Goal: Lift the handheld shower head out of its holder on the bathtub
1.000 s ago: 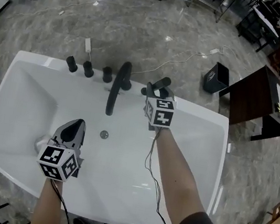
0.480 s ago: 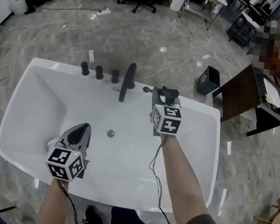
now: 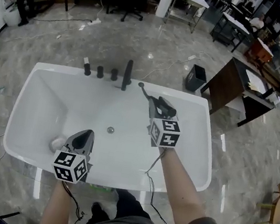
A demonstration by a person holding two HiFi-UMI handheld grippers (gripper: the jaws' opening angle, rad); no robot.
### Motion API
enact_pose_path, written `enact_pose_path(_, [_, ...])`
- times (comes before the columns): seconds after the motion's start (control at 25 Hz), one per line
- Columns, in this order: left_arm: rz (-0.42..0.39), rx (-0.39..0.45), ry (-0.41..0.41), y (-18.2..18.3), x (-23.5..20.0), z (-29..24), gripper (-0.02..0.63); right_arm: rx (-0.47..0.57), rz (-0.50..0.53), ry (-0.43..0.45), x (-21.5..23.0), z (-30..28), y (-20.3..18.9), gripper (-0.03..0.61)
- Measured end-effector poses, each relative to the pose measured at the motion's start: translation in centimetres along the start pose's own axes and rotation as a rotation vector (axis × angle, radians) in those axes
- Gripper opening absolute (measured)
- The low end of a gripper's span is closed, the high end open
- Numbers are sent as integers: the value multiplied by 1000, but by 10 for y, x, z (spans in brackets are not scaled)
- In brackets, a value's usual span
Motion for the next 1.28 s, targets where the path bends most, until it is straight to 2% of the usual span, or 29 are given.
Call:
enact_pose_path(0.2, [-7,-12,-46,-22,12,54,15,5,-60,-36,-38,79,0,140])
enact_pose_path(0.4, [-19,-20,-100,-36,20,101,15,-13,-68,-85,-80,148,-12,140])
enact_pose_path(0.68, [-33,-74,-166,-72,31,138,15,-8,-104,-132,-119,242,-29,140])
enact_pose_path(0.88, [-10,-99,-182,-91,43,147,15,-16,-94,-124,-132,286,-37,140])
enact_pose_path(1.12, [-49,-127,-204,-112,81,170,15,-12,-81,-78,-149,332,-48,140])
enact_pose_path(1.28, [-57,-131,-188,-134,105,191,15,2,-64,-41,-157,365,-55,140])
Point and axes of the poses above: the fingertips, and each gripper's own axes: z backward along the fingers, x to its right, y out of its top, the point moved 2 cm from there along z, backward along the fingers, and after that the axes turned 14 degrees about z, right-handed, at the moved point
